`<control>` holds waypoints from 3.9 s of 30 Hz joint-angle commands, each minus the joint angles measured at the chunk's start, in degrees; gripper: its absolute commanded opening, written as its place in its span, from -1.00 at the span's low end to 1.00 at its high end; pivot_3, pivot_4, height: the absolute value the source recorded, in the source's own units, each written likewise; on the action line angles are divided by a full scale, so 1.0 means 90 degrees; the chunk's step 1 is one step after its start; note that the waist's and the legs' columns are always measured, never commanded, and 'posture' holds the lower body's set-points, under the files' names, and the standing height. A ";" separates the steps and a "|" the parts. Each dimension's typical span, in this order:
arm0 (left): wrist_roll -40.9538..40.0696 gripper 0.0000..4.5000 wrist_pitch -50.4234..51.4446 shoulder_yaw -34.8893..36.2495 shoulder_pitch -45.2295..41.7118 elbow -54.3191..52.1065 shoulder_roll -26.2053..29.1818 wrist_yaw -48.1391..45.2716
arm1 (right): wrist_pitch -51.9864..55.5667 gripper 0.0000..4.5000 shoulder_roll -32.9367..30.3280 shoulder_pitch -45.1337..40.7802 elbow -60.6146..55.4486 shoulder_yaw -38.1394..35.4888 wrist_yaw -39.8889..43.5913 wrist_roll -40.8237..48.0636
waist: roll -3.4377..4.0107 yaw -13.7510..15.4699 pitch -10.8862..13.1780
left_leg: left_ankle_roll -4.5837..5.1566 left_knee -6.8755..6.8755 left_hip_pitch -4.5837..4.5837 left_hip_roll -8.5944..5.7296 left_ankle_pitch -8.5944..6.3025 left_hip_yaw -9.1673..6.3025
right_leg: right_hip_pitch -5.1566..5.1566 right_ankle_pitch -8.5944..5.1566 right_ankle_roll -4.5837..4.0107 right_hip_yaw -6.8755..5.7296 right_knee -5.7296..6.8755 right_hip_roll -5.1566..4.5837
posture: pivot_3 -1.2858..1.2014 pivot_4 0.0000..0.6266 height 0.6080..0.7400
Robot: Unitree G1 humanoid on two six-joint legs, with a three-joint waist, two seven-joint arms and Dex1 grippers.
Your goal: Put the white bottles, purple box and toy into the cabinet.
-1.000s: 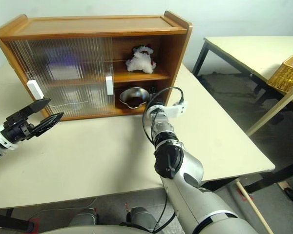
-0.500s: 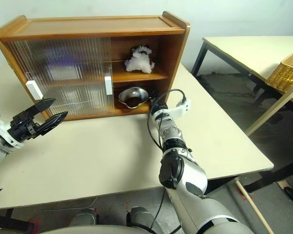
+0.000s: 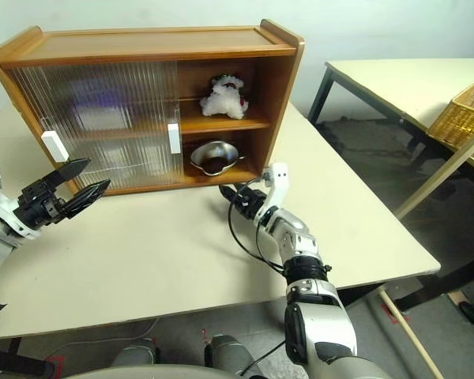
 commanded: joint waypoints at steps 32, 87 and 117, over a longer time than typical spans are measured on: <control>0.0049 1.00 -0.0038 0.0064 0.0032 -0.0056 0.0138 0.0031 | -0.1470 -0.99 0.0552 -0.2449 0.3379 0.0213 -0.1167 -0.1245 | 0.0000 0.0056 0.0000 | -0.0006 -0.0009 -0.0008 0.0037 -0.0004 -0.0019 | -0.0012 0.0016 -0.0075 -0.0002 0.0005 -0.0002 | 0.06 -0.99 1.00; 0.0179 1.00 -0.0196 -0.0084 0.0054 0.0029 -0.0066 0.0053 | -0.1305 -0.99 0.2311 -0.0689 -0.2243 0.1714 -0.5440 -0.2259 | -0.0009 0.0089 -0.0006 | -0.0027 -0.0017 -0.0018 0.0034 -0.0017 -0.0064 | -0.0046 0.0013 -0.0079 -0.0013 0.0012 0.0008 | 0.05 -0.96 1.00; 0.0300 1.00 -0.0265 -0.0142 -0.0136 0.0278 -0.0142 -0.0121 | -0.0416 -0.99 0.1569 -0.0382 -0.2243 0.0765 -0.6401 -0.2367 | -0.0009 0.0070 -0.0007 | -0.0028 -0.0016 -0.0017 0.0034 -0.0017 -0.0064 | -0.0047 0.0012 -0.0038 -0.0009 0.0013 0.0008 | 0.02 -0.99 1.00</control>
